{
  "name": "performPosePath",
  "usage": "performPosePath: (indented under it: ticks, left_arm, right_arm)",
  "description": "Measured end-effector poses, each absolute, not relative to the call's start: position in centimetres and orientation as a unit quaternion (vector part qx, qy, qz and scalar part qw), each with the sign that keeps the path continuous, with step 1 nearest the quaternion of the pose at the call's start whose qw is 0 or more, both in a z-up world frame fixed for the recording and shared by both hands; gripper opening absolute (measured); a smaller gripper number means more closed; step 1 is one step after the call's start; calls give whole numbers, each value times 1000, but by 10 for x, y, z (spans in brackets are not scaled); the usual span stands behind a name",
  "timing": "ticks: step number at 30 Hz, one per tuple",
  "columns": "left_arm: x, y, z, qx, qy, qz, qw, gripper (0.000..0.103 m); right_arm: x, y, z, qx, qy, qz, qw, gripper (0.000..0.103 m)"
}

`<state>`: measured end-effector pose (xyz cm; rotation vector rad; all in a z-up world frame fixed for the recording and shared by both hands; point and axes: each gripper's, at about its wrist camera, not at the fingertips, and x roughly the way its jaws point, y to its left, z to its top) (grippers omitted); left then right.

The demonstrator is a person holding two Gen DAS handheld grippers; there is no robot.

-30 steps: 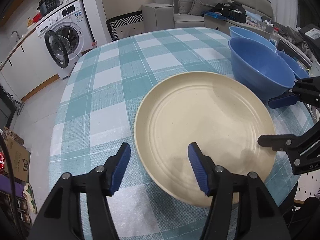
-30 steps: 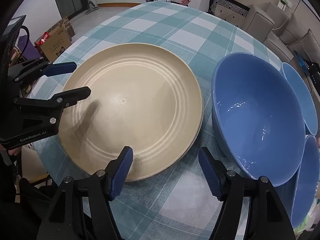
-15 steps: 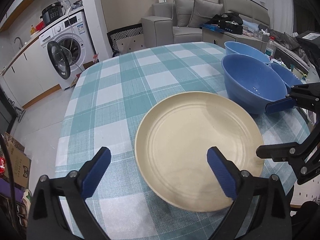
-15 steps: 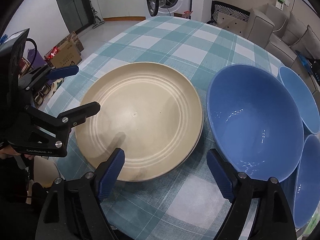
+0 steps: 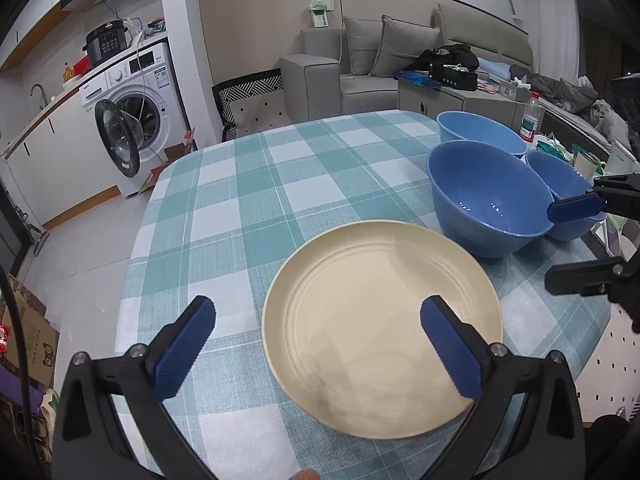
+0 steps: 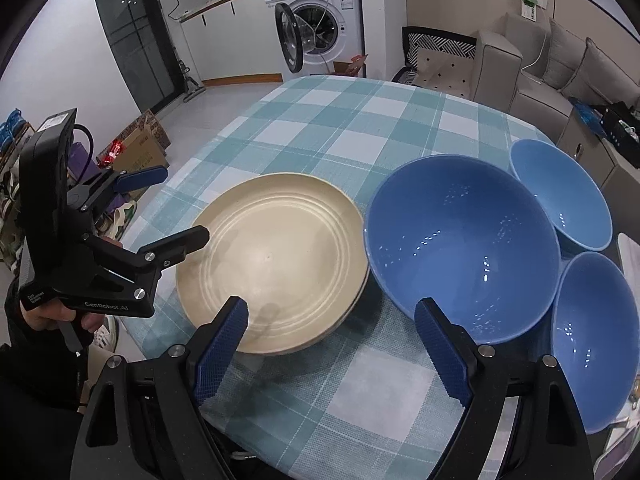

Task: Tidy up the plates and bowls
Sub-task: 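Pull both tools back from the plate stack past the blue bowls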

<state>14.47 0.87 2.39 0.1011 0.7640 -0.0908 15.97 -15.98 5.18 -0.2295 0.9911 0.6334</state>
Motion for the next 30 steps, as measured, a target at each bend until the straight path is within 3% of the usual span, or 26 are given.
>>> performPosePath:
  ticks: [30]
  left_arm:
    - [204,-51,66,48,346,-100,932,103]
  right_arm:
    - [185,-280,101,-39,429,209,878,87]
